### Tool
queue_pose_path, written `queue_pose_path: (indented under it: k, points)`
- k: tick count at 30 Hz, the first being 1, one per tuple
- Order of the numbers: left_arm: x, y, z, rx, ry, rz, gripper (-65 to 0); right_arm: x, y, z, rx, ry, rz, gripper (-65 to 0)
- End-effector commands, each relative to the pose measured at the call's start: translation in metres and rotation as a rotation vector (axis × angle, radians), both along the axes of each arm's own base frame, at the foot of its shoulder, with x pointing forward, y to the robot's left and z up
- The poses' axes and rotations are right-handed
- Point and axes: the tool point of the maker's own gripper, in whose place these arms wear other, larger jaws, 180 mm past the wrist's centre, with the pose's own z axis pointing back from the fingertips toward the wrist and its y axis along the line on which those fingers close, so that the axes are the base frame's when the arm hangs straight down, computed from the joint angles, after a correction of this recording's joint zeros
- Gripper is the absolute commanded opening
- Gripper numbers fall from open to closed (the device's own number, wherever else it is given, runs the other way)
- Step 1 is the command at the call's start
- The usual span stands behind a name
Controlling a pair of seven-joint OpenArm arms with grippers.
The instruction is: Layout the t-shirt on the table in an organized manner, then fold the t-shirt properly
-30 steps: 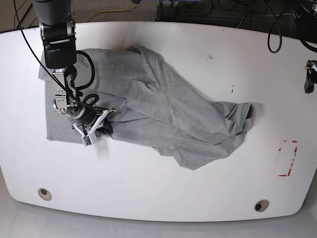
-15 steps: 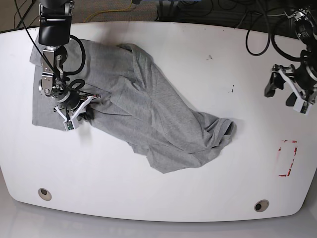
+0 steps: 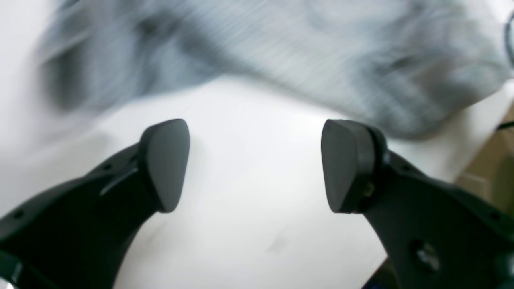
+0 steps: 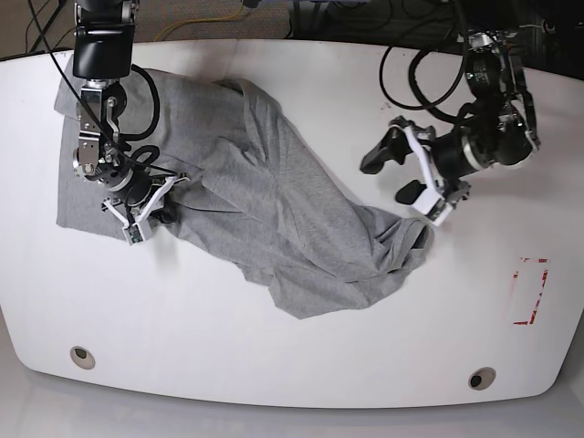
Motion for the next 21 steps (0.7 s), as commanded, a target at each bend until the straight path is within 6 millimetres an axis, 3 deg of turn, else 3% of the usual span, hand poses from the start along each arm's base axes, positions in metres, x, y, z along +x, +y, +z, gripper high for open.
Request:
queue_pose_path:
  k: [1, 7, 12, 16, 21]
  points:
    - [0.010, -0.012, 0.005, -0.022, -0.016, 0.013, -17.9, 0.015, -0.002, 0.025, -0.002, -0.080, 0.009, -61.8]
    - [0.017, -0.035, -0.025, -0.010, 0.080, 0.021, -17.9, 0.015, 0.000, 0.033, -0.029, -0.070, 0.024, -36.6]
    - [0.017, -0.040, -0.040, -0.006, 0.131, 0.037, -17.9, 0.008, 0.007, 0.042, -0.041, -0.093, 0.048, -19.7]
    - [0.016, -0.042, -0.048, 0.006, 0.162, 0.055, -17.9, 0.006, 0.013, 0.053, -0.048, -0.127, 0.067, -14.0]
    - [0.015, -0.051, -0.056, -0.022, 0.217, 0.090, -17.9, 0.001, 0.019, 0.061, -0.053, -0.151, 0.086, -14.9]
